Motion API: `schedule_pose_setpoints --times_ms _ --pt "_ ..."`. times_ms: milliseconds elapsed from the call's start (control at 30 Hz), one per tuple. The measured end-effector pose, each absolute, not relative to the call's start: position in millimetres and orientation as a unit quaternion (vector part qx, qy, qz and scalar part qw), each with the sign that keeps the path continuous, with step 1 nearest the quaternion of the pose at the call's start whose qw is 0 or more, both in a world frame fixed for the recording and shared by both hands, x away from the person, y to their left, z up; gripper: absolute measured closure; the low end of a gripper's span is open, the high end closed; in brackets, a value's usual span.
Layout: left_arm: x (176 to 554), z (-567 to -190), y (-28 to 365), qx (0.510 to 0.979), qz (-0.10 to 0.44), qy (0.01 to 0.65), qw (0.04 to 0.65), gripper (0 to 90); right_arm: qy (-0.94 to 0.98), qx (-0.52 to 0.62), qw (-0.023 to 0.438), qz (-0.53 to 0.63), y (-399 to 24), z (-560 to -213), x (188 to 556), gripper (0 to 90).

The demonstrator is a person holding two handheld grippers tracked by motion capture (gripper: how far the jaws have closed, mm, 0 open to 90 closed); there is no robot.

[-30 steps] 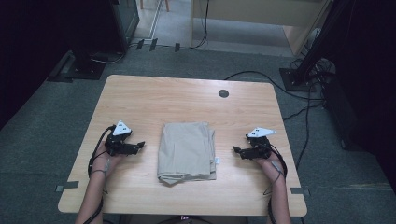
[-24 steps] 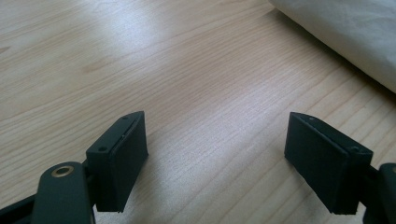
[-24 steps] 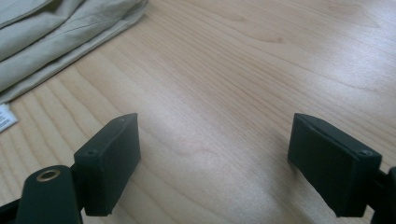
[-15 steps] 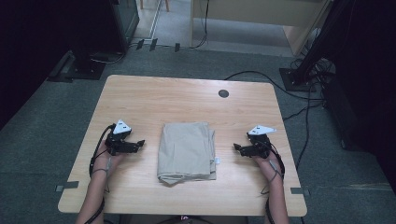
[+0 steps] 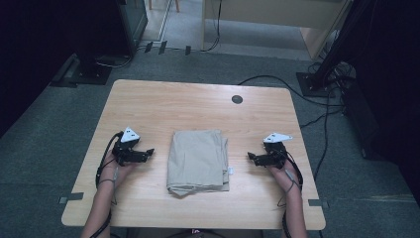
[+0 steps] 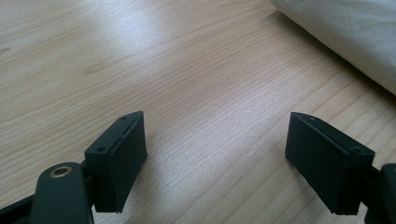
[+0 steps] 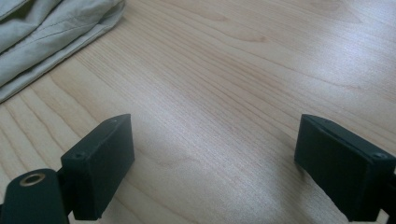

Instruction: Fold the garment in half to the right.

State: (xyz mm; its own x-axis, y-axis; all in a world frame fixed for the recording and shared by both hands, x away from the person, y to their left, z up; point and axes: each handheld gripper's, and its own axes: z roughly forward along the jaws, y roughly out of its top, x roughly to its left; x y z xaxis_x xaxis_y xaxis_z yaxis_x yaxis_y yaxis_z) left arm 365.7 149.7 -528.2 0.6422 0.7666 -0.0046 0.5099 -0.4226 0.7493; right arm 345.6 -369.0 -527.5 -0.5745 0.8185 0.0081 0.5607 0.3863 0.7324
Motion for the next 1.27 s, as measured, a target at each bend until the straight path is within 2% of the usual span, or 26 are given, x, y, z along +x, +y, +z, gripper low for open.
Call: schedule_pose_setpoints --times_ms 1267 --pt "365.6 -528.1 149.6 0.824 0.174 0.392 0.372 20.6 0.816 0.42 0.178 0.356 -368.0 -527.5 344.8 10.7"
